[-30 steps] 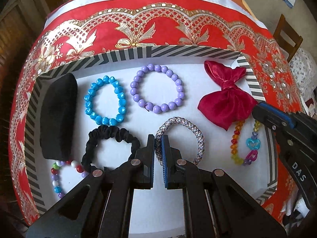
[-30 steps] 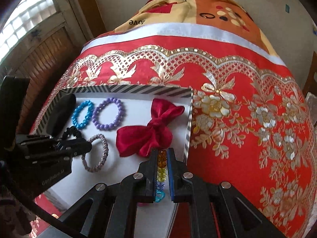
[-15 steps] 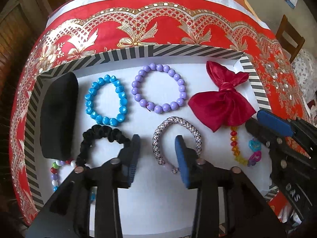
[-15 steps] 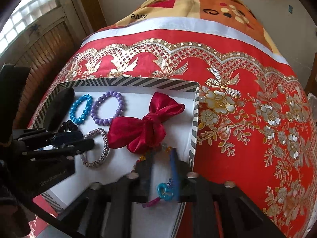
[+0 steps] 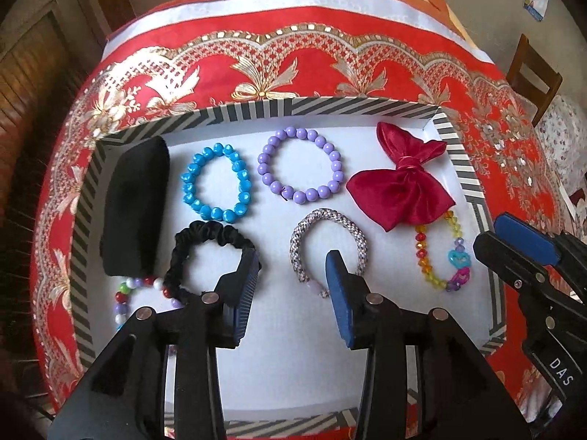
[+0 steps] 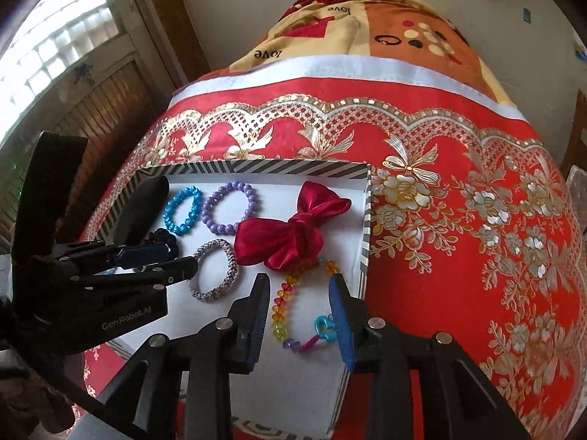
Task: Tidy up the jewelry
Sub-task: 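Withdraw both tools from the box toward the remaining jewelry, then grasp the brown scrunchie with leopard bow with the right tool while the left tool grasps the flower-bead bracelet, then carry the brown scrunchie and flower-bead bracelet over the white box with both tools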
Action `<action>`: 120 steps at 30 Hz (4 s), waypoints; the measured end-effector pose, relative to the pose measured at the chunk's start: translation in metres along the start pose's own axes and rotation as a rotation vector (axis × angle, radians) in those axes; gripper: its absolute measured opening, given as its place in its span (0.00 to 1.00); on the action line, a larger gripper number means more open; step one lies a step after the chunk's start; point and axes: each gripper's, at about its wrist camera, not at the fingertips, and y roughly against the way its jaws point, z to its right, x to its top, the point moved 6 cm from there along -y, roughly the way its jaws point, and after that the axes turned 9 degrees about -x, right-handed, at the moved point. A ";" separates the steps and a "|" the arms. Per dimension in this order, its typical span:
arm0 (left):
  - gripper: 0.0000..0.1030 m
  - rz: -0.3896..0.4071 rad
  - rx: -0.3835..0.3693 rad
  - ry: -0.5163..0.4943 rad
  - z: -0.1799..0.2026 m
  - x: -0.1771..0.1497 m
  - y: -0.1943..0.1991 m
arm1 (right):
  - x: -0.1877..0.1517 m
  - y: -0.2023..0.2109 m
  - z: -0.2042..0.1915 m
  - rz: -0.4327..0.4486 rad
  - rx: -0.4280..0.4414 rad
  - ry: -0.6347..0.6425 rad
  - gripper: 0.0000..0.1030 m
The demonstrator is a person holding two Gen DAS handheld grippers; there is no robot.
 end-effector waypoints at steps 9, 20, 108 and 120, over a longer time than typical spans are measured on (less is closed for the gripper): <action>0.37 0.049 0.017 -0.018 0.004 -0.009 0.026 | -0.010 0.025 0.002 0.027 -0.009 -0.009 0.33; 0.37 0.082 0.029 -0.028 0.011 -0.031 0.052 | -0.032 0.054 -0.005 0.050 -0.008 -0.018 0.36; 0.07 0.133 -0.174 0.088 -0.002 -0.121 0.136 | -0.149 0.119 -0.044 0.010 0.142 0.074 0.14; 0.07 0.225 -0.152 0.043 0.010 -0.088 0.169 | -0.106 0.153 -0.037 0.111 0.127 0.077 0.14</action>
